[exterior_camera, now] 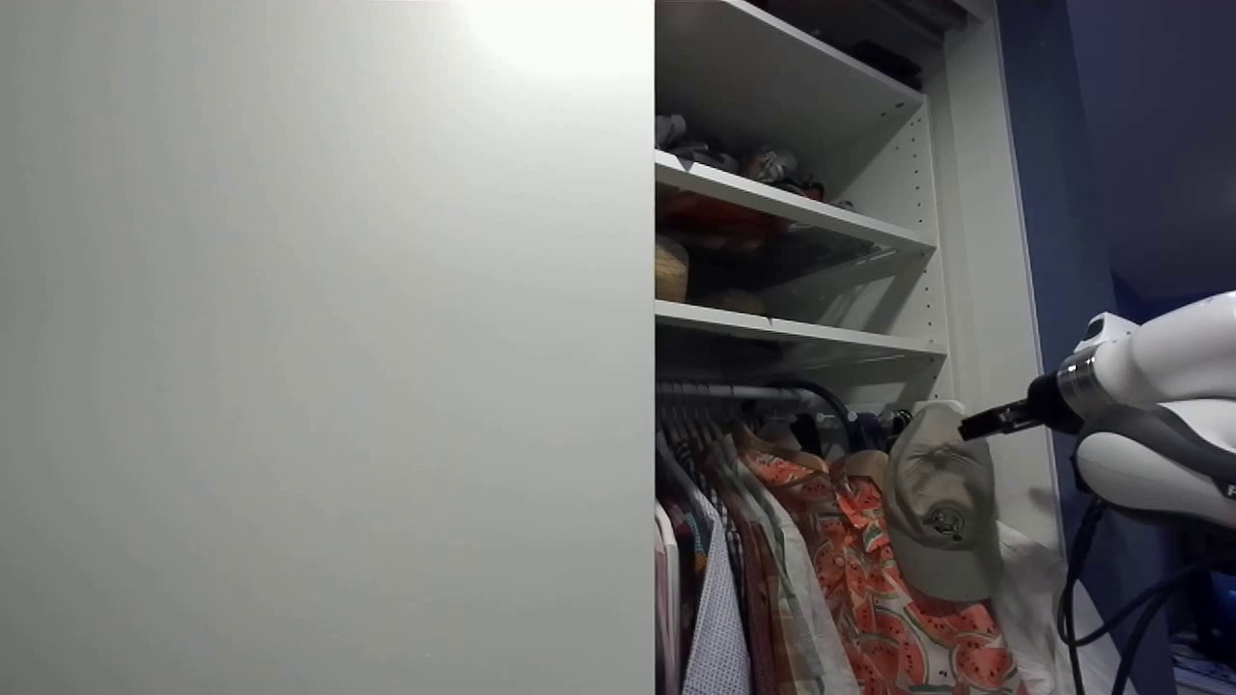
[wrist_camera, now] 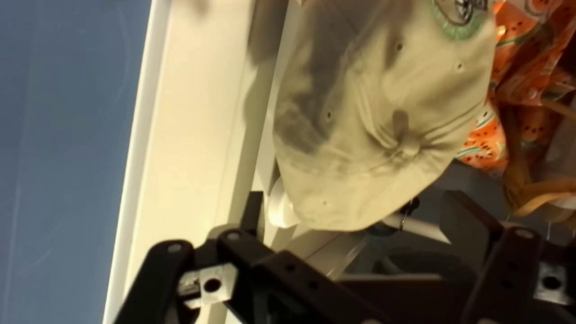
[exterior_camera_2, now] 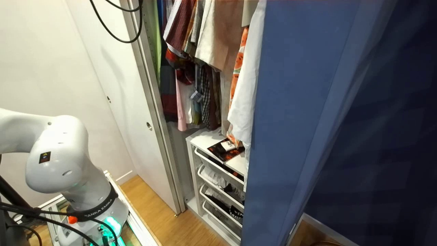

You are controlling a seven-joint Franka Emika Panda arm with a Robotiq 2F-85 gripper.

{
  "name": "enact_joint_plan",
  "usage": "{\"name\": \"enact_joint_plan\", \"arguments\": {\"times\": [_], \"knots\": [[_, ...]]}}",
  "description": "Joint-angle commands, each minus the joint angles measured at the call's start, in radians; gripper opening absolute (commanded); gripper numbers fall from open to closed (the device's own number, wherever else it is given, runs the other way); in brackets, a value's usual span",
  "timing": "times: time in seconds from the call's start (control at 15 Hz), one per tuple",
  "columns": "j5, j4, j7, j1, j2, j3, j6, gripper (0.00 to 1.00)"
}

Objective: Remove the cap from the hook and put it on the bottom shelf

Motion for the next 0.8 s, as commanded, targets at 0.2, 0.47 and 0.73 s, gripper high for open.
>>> {"name": "enact_joint_plan", "arguments": {"times": [0.2,0.47,0.73], "knots": [[0.087,0.163,0.059,0.05,0.094,-0.065,-0.014,1.0],[0.214,0.191,0.042,0.151,0.132,-0.137,-0.044,1.0],[0.244,0.215,0.072,0.139,0.172,-0.149,-0.13,0.96]]}}
